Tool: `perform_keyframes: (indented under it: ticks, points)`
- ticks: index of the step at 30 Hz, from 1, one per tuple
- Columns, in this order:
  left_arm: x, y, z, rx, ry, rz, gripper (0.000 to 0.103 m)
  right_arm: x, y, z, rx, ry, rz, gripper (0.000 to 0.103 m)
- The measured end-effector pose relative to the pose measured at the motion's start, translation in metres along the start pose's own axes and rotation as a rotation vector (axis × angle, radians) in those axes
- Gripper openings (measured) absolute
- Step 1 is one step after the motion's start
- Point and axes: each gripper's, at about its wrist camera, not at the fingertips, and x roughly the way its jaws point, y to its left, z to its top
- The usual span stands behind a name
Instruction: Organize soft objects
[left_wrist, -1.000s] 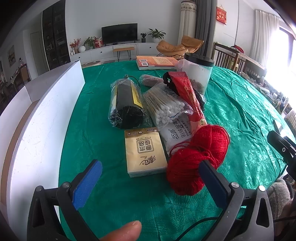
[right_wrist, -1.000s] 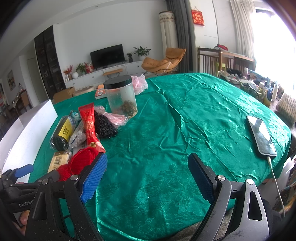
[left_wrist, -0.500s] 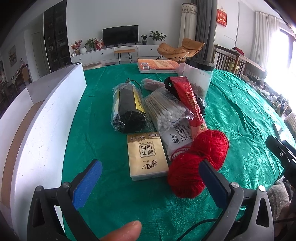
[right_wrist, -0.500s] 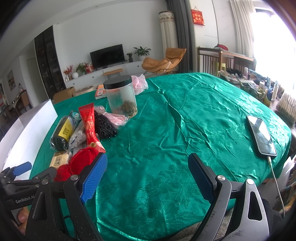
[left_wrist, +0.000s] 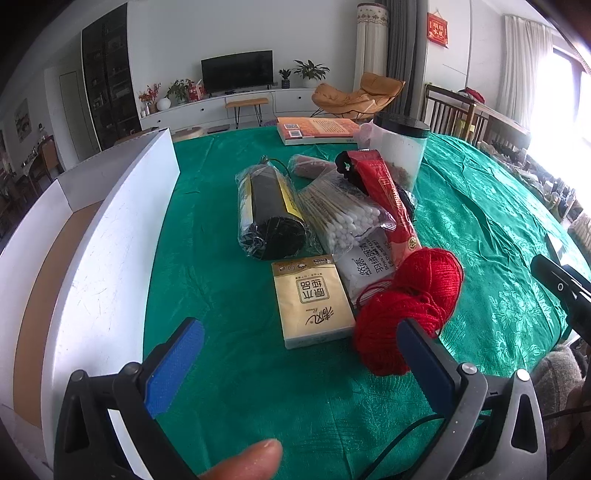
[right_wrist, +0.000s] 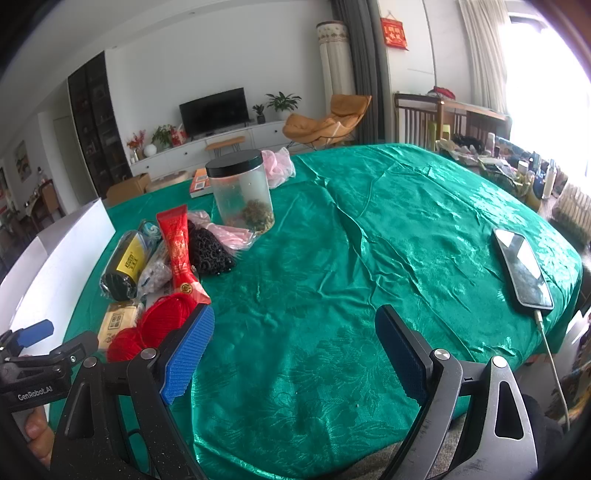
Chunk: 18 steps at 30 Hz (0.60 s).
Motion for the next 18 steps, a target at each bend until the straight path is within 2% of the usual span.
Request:
perform_keyframes:
  ticks: [13,18]
  points:
    - [0.005,-0.006,-0.017,0.051,0.055,-0.055,0.103,0.0,0.0,0.001,0.001,0.002,0.001,0.091]
    - [0.017,-0.008,-0.023,0.06,0.106,-0.065,0.103,0.0,0.0,-0.001,0.003,0.002,0.002,0.091]
